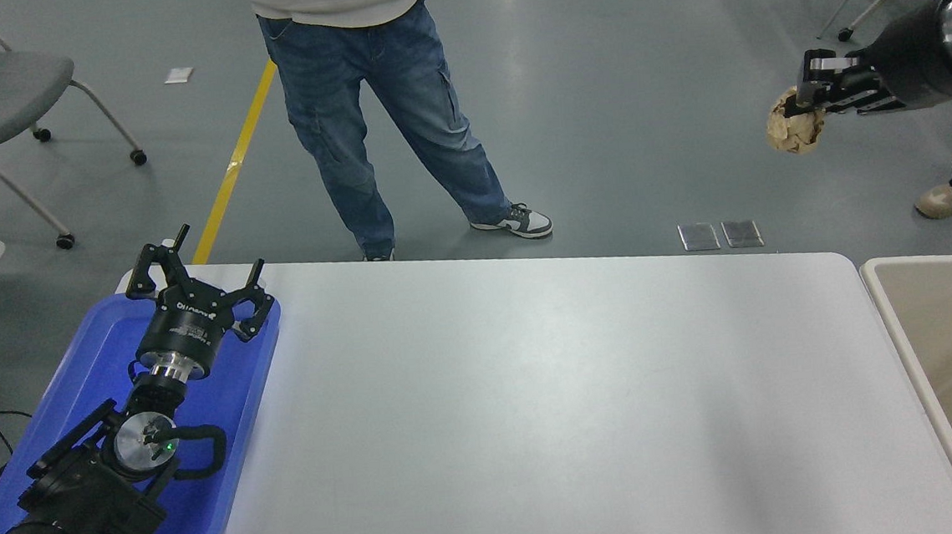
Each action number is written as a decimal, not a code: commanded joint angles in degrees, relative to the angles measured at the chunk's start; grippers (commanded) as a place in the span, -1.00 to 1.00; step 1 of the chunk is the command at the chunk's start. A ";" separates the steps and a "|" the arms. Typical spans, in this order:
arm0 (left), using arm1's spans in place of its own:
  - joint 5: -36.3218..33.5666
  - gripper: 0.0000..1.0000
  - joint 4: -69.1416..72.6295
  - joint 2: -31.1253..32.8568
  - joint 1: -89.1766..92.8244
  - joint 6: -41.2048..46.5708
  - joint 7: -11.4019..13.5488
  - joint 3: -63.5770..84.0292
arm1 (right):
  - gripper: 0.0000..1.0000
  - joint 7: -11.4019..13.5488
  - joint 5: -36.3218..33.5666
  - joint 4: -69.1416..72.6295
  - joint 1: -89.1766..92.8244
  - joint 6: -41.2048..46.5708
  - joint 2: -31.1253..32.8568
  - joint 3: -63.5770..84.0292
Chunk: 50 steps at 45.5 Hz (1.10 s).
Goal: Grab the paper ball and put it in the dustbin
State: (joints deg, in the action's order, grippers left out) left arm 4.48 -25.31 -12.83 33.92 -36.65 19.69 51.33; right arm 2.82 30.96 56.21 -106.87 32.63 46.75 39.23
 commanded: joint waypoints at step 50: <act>0.00 1.00 0.00 0.00 0.00 0.00 0.00 0.00 | -1.00 -0.09 -8.37 -49.62 64.77 -31.39 -13.09 -14.62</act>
State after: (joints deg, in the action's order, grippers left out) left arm 4.47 -25.31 -12.83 33.93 -36.65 19.69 51.33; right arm 2.69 23.52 13.47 -49.97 3.37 38.92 29.24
